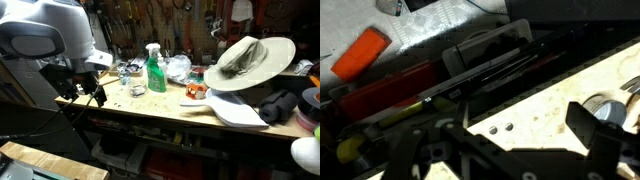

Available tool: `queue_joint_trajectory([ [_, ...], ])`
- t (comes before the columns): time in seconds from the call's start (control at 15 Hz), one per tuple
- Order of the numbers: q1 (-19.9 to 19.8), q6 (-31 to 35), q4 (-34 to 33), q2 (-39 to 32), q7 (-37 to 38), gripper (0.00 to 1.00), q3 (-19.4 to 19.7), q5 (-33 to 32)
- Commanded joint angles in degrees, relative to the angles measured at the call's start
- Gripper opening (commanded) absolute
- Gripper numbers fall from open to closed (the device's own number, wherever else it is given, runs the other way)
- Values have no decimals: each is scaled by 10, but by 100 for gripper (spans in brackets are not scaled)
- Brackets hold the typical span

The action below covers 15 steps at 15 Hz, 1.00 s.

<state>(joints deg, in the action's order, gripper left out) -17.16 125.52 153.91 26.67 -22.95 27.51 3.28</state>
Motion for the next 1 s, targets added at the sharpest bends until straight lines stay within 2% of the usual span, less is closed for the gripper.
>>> queue_joint_trajectory([
  [0.0,-14,64,3,-31,-91,100,75,52],
  [0.27,22,137,-19,-101,-145,100,160,150],
  [0.47,50,178,-38,-179,-157,100,202,236],
  [0.73,84,126,-86,-288,-196,100,243,385],
  [0.93,61,96,-121,-388,-239,100,231,491],
])
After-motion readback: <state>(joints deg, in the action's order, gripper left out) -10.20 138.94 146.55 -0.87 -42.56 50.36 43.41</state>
